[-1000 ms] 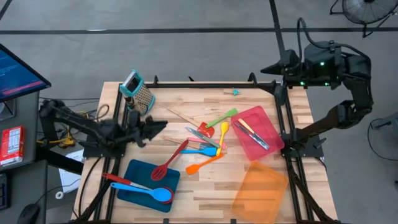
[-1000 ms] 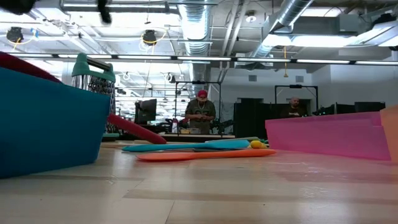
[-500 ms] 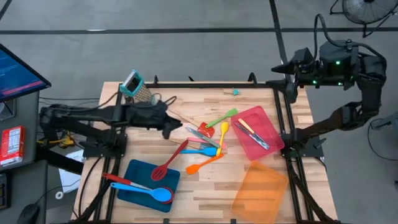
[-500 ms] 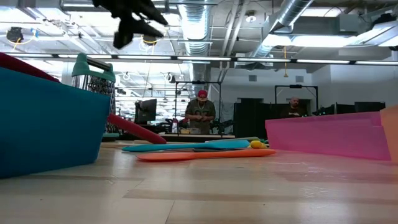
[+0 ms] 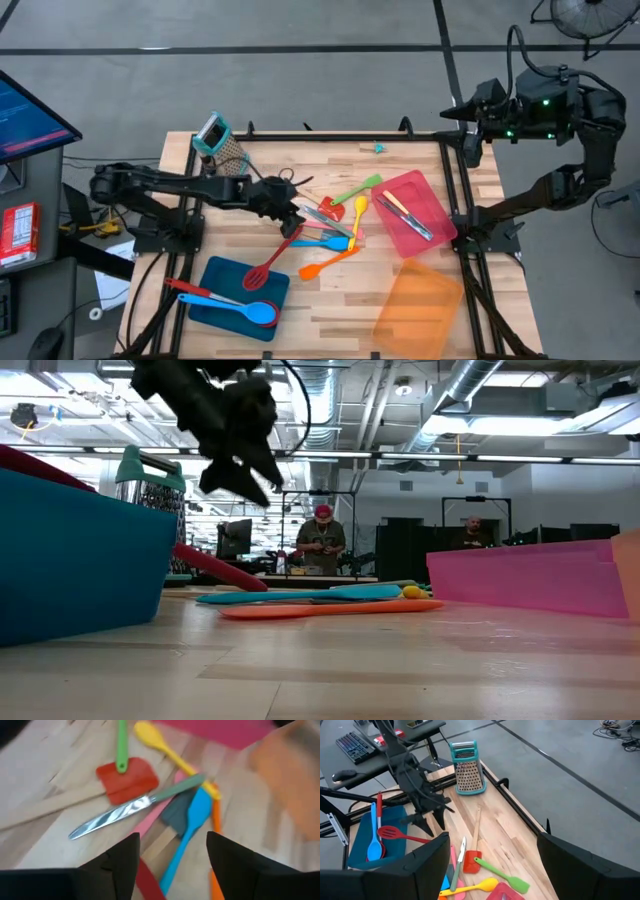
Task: Pick & Place Kitchen Items
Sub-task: Put the red serving spoon into the blue bin
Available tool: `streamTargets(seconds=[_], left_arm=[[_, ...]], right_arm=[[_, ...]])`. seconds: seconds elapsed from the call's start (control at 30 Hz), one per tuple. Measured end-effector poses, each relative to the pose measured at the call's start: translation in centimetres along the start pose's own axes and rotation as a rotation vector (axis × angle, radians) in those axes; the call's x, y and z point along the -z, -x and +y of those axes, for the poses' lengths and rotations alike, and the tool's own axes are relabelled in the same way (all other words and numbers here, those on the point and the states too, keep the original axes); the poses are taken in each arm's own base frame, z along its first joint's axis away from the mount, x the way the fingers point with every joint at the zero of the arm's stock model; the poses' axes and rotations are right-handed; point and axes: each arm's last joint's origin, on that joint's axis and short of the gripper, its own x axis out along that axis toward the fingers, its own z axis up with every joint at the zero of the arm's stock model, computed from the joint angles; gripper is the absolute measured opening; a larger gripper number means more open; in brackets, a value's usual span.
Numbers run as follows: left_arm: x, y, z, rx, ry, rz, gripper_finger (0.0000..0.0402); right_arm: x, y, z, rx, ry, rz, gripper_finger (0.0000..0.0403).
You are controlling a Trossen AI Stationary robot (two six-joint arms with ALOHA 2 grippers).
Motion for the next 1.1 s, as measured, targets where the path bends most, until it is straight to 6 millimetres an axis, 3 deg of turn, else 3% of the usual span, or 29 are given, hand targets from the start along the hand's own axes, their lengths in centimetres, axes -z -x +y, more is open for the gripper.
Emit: streamTargets(seconds=[0.27, 0.67, 1.1], left_arm=[[1.6, -2.6, 0.7, -0.081, 0.11, 0.141, 0.0224], [2.7, -3.2, 0.2, -0.075, 0.177, 0.225, 0.0216], [5.3, -6.4, 0.2, -0.164, 0.188, 0.342, 0.0214]], right_arm=[[0.0, 0.0, 0.0, 0.0, 0.018, 0.001, 0.0291], [0.0, 0.0, 0.0, 0.0, 0.028, 0.0, 0.0291], [0.0, 0.0, 0.0, -0.001, 0.027, 0.001, 0.0291]])
